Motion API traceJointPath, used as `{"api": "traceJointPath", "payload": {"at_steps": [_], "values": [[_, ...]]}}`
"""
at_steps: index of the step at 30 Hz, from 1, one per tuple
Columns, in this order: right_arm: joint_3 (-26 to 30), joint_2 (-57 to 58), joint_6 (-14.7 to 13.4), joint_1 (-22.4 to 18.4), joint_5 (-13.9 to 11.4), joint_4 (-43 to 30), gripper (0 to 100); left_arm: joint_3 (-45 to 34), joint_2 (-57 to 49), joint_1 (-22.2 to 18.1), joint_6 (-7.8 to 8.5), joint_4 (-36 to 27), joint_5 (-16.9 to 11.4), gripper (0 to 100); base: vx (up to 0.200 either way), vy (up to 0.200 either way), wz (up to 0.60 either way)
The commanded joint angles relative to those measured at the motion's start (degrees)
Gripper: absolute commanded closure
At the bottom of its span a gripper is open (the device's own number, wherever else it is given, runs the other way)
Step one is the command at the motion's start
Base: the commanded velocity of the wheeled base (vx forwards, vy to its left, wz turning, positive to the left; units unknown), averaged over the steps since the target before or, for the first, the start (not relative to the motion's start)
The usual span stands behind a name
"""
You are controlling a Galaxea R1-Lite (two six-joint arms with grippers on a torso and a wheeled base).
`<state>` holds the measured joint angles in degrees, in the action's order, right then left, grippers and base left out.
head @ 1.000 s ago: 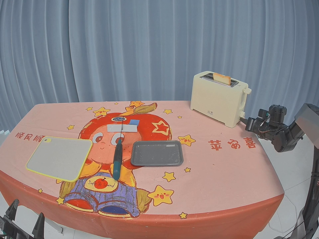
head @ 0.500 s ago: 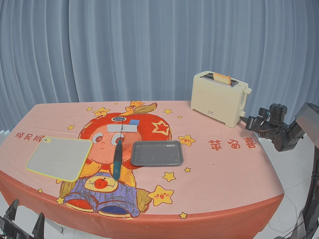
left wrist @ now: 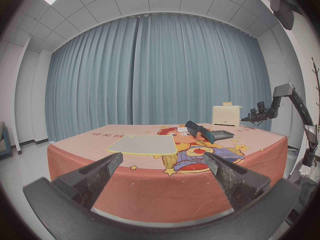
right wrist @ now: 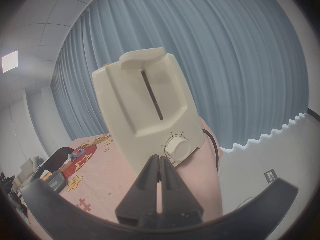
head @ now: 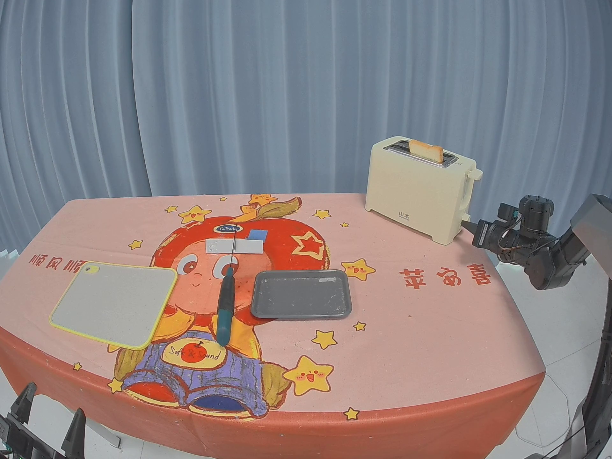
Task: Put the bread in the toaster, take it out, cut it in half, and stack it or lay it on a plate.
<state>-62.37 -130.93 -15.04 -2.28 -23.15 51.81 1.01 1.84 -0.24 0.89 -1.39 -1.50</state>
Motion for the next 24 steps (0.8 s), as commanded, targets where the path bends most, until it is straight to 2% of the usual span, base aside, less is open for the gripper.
{"api": "traceJointPath", "payload": {"at_steps": [1,12,16,18,22,24], "values": [[0.49,1.73,-0.07,0.43,-0.14,0.13,100,-0.57,0.09,-0.02,-0.01,-0.02,0.01,0,0.0,0.0,0.0],[3.57,10.96,-0.25,2.63,-0.23,0.22,100,-0.48,0.09,-0.02,-0.01,-0.02,0.01,0,0.0,0.0,0.0],[3.3,13.07,-0.34,2.54,0.03,4.26,100,-0.48,0.09,-0.02,-0.01,-0.02,0.01,0,0.0,0.0,0.0],[2.25,12.89,-1.13,2.1,1.09,9.54,100,-0.57,0.09,-0.02,-0.01,-0.02,0.01,0,0.0,0.0,0.0],[-1.27,10.43,-4.91,2.1,4.34,17.27,100,-0.48,0.09,-0.02,-0.01,-0.02,0.01,0,0.0,0.0,0.0],[-3.9,7.62,-5.08,2.19,5.48,19.73,100,-0.48,0.09,-0.02,-0.01,-0.02,0.01,0,0.0,0.0,0.0]]}}
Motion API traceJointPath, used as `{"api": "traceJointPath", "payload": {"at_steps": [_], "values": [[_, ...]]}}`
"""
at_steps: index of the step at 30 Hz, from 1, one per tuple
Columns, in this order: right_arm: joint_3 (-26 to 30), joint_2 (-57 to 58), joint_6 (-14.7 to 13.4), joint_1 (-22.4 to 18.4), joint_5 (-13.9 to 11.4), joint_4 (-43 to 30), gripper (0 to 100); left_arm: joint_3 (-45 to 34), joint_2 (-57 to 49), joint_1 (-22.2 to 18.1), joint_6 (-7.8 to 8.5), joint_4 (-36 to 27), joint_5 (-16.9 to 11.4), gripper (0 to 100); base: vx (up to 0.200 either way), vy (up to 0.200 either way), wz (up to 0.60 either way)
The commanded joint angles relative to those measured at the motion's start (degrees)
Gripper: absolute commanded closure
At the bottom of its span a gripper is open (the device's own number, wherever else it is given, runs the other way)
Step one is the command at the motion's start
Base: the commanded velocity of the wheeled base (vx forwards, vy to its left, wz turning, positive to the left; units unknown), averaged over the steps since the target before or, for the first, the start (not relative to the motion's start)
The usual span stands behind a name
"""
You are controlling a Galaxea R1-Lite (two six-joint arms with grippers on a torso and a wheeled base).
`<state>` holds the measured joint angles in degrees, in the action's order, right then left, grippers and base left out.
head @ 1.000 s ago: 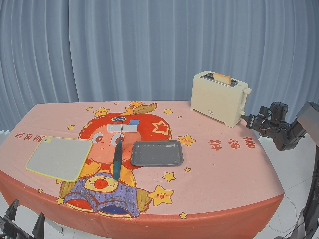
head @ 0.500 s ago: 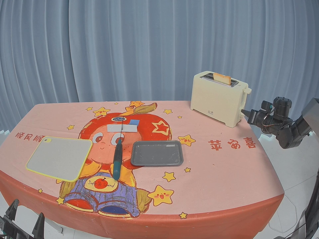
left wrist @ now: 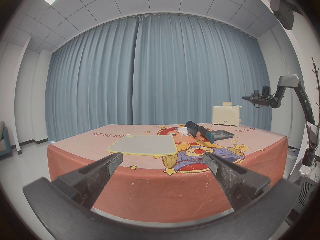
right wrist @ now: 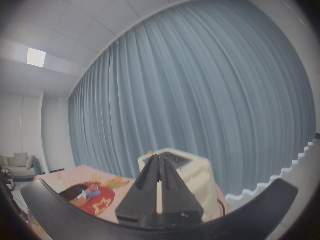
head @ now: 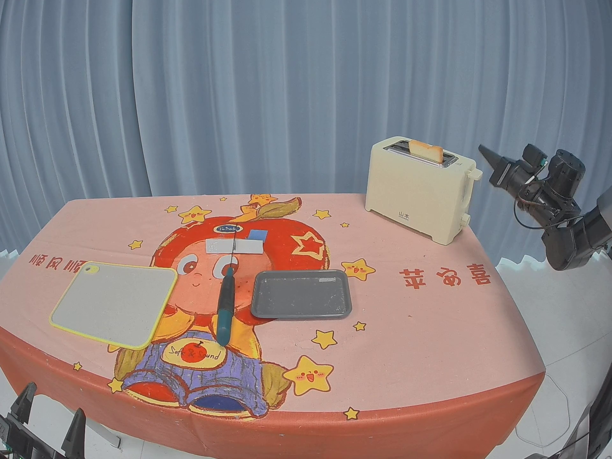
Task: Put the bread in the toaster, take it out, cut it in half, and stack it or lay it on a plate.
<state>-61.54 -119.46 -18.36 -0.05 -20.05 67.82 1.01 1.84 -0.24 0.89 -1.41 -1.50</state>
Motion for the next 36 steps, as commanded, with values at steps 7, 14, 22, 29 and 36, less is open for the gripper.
{"api": "traceJointPath", "payload": {"at_steps": [7,14,22,29,36], "values": [[-10.8,-10.18,-0.63,-0.83,4.76,6.71,100,-0.48,0.09,-0.02,-0.01,0.01,0.01,0,0.0,0.0,0.0],[-10.71,-13.44,6.49,-2.59,4.67,6.36,100,-0.48,0.09,-0.02,-0.01,0.01,0.01,0,0.0,0.0,0.0],[-6.58,-11.77,7.99,-3.2,4.32,5.66,100,-0.48,0.09,-0.02,-0.01,0.01,0.01,0,0.0,0.0,0.0],[-4.56,-11.06,8.95,-3.2,4.23,4.52,100,-0.48,0.09,-0.02,-0.01,0.01,0.01,0,0.0,0.0,0.0],[-3.5,-11.24,9.31,-3.03,4.23,4.43,100,-0.48,0.09,-0.02,-0.01,0.01,0.01,0,0.0,0.0,0.0]]}}
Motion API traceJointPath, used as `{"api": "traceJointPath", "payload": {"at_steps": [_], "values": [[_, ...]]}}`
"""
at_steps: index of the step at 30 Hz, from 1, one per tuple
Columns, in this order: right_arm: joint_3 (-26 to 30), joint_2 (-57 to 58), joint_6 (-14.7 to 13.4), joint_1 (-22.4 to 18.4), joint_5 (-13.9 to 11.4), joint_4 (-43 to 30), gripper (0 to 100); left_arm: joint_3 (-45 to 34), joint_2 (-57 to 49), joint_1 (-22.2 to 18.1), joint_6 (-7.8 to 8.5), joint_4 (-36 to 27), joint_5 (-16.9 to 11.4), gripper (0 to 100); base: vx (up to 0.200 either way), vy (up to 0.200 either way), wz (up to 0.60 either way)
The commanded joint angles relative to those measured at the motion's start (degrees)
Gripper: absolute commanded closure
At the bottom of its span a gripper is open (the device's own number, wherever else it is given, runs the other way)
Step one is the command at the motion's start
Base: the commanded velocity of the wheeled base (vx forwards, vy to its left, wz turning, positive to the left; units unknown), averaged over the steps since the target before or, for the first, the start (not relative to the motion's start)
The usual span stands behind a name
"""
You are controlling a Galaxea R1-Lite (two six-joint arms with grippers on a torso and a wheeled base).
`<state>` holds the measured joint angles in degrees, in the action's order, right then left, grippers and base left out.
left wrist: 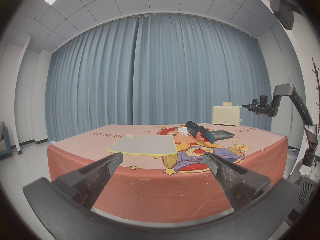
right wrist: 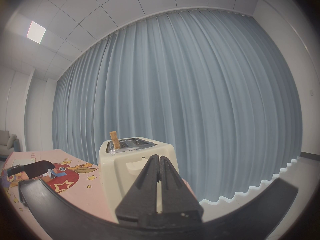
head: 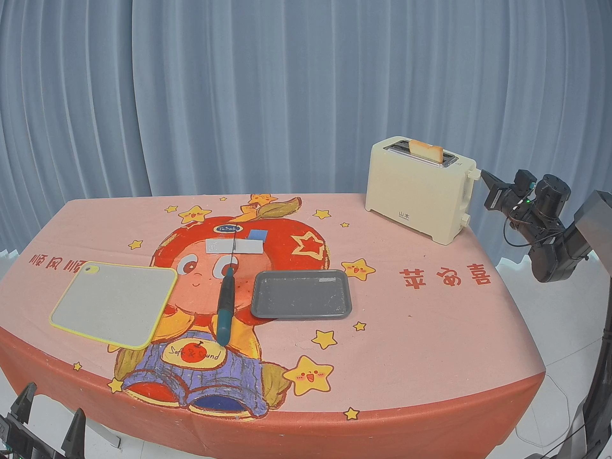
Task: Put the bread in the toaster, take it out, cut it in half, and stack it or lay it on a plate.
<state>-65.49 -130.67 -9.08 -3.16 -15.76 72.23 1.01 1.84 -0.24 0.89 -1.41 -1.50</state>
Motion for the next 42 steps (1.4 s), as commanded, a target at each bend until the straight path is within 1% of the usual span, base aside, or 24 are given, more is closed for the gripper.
{"api": "traceJointPath", "payload": {"at_steps": [1,5,11,17,42], "values": [[0.54,-0.29,0.38,0.08,-0.06,0.02,100,-0.48,0.09,-0.02,-0.01,0.01,0.01,0,0.0,0.0,0.0],[0.62,-0.64,1.17,0.08,-0.06,-1.21,100,-0.48,0.09,-0.02,-0.01,0.01,0.01,0,0.0,0.0,0.0],[1.33,-0.81,1.26,0.17,0.03,-2.0,100,-0.48,0.09,-0.02,-0.01,0.01,0.01,0,0.0,0.0,0.0],[2.03,-1.69,2.14,0.26,0.03,-3.41,100,-0.48,0.09,-0.02,-0.01,0.01,0.01,0,0.0,0.0,0.0],[3.17,-4.42,3.46,0.7,0.03,-4.38,100,-0.48,0.09,-0.02,-0.01,0.01,0.01,0,0.0,0.0,0.0]]}}
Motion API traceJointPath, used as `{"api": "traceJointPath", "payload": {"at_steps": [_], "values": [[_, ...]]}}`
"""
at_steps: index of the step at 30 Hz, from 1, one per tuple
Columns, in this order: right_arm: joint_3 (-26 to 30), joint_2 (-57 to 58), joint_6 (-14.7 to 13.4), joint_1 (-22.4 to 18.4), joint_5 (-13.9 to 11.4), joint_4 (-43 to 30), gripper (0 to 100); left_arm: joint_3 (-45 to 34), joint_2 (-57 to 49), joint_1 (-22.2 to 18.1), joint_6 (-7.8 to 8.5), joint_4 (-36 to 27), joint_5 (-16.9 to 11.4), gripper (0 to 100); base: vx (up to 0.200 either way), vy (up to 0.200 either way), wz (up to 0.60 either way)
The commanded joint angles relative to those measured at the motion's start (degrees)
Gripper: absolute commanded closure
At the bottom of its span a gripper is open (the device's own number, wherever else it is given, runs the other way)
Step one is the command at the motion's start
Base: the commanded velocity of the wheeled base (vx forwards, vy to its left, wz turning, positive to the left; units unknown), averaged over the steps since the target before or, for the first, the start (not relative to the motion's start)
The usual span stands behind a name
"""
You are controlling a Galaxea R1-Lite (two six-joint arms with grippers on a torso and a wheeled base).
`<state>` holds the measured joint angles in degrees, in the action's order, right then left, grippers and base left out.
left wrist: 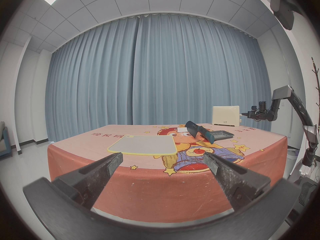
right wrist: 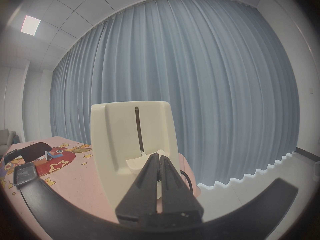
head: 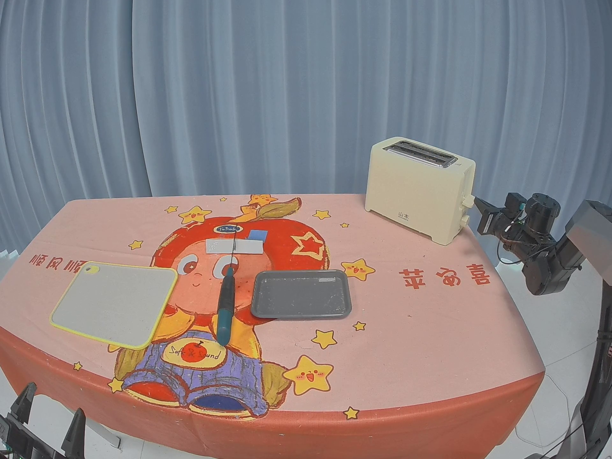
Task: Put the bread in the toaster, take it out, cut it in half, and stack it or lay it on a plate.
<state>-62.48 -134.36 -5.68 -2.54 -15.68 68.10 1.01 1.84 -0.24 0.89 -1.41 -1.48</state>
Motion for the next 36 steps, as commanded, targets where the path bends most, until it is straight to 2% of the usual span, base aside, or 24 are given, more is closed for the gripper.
{"api": "traceJointPath", "payload": {"at_steps": [1,17,21,26,28,29,30,31,32,33,34,36], "values": [[0.16,-0.81,0.06,0.07,-0.06,-0.25,100,-0.48,0.09,-0.02,-0.01,0.01,-0.02,0,0.0,0.0,0.0],[0.51,5.34,-0.3,0.07,0.56,1.6,100,-0.48,0.09,-0.02,-0.01,0.01,-0.02,0,0.0,0.0,0.0],[3.68,8.07,-0.47,0.16,1.26,4.24,100,-0.48,0.09,-0.02,-0.01,0.01,-0.02,0,0.0,0.0,0.0],[15.46,15.89,-0.47,-0.72,2.14,10.57,100,-0.48,0.09,-0.02,-0.01,0.01,-0.02,0,0.0,0.0,0.0],[17.39,17.21,-0.38,-0.98,2.14,11.8,100,-0.48,0.09,-0.02,-0.01,0.01,-0.02,0,0.0,0.0,0.0],[21.87,20.72,-0.03,-2.39,2.14,14.26,100,-0.48,0.09,-0.02,-0.01,0.01,-0.02,0,0.0,0.0,0.0],[21.87,20.72,-0.03,-2.39,2.14,14.26,100,-0.48,0.09,-0.02,-0.01,0.01,-0.02,0,0.0,0.0,0.0],[26.35,24.77,0.14,-2.91,2.05,16.45,100,-0.57,0.09,-0.02,-0.01,0.01,-0.02,0,0.0,0.0,0.0],[28.99,27.31,0.06,-3.09,2.05,17.16,100,-0.48,0.09,-0.02,-0.01,0.01,-0.02,0,0.0,0.0,0.0],[28.99,27.31,0.06,-3.09,2.05,17.16,100,-0.48,0.09,-0.02,-0.01,0.01,-0.02,0,0.0,0.0,0.0],[34.35,32.15,0.14,-3.44,1.61,17.86,100,-0.48,0.09,-0.02,-0.01,0.01,-0.02,0,0.0,0.0,0.0],[38.04,35.75,0.06,-3.44,1.61,18.04,100,-0.48,0.09,-0.02,-0.01,0.01,-0.02,0,0.0,0.0,0.0]]}}
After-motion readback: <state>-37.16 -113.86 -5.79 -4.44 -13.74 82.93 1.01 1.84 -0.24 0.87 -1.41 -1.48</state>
